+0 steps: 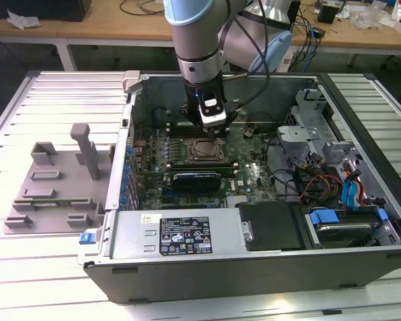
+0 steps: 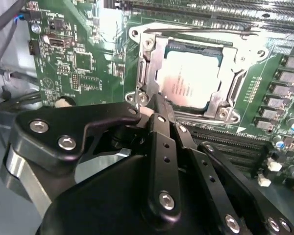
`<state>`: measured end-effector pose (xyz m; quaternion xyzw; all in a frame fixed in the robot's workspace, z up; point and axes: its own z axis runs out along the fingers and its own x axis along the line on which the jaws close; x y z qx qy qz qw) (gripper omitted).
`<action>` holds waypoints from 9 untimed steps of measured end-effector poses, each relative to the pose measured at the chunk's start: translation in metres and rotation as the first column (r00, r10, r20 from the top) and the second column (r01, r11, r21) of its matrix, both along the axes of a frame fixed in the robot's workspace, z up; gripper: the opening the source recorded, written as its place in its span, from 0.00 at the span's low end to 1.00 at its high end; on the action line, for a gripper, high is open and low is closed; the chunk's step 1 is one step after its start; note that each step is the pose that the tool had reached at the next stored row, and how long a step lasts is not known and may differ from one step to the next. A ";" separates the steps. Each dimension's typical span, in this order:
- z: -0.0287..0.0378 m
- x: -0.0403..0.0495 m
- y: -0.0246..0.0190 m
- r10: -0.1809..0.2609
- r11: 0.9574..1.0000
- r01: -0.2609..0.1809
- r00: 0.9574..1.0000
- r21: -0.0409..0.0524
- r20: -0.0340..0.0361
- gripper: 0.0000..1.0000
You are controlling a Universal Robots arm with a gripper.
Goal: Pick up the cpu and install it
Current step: 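Install the first cpu locking lever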
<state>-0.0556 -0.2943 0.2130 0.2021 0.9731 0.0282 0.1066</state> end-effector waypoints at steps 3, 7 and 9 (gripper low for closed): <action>0.0000 -0.0069 -0.0031 0.000 1.000 0.000 1.000 0.000 0.003 0.11; -0.0001 -0.0138 -0.0106 0.000 1.000 0.000 1.000 0.001 0.007 0.11; -0.0002 -0.0137 -0.0106 0.010 1.000 -0.010 1.000 -0.005 0.005 0.11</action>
